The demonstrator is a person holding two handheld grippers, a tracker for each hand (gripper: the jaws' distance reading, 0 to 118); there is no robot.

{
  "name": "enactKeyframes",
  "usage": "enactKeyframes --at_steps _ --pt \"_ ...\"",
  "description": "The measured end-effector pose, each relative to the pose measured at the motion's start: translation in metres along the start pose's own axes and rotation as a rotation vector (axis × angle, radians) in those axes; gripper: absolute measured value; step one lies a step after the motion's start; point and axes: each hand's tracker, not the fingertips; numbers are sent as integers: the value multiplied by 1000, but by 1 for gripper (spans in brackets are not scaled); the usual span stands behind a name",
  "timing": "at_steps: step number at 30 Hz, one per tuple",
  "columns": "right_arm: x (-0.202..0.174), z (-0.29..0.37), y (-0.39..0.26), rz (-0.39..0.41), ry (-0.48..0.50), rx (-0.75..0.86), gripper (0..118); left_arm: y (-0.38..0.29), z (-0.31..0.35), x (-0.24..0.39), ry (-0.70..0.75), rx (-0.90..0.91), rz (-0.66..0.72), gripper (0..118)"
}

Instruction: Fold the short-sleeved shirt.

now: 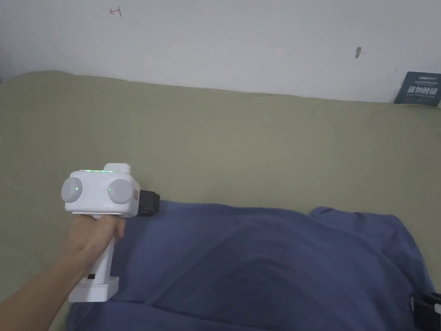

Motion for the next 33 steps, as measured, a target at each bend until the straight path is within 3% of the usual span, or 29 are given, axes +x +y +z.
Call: enactKeyframes --at_steps 6,10,12,13,19,21,22,24,25,27,28,33 --pt "7 -7 4 11 -8 -20 8 1 -18 14 -3 -17 -16 118" --pt "13 -6 15 12 -16 -12 8 -5 -7 17 -80 0 23 66" --pt "16 -10 29 26 -35 3 8 -6 -3 21 -69 19 -20 31" --pt "19 -13 36 28 -38 9 8 -7 -1 22 -54 35 -36 2" --pt "38 -61 86 18 -75 -20 9 -5 -4 20 -70 12 -41 3" --pt "47 -81 100 19 -121 -54 14 -4 -7 21 -67 8 -50 3" --pt "51 -88 104 23 -124 -60 35 -4 -7 22 -65 6 -57 3" --pt "59 -102 112 22 -128 -77 99 -3 -9 21 -65 2 -68 3" --pt "63 -108 114 9 -130 -106 116 -3 -10 21 -67 0 -69 3" --pt "69 -119 116 -37 -120 -176 101 -3 -12 18 -75 -2 -66 3" --pt "72 -122 117 -34 -106 -122 100 -3 -12 18 -78 -2 -64 3" --pt "68 -139 111 -26 -112 -163 102 -3 -15 17 -88 -2 -50 3"
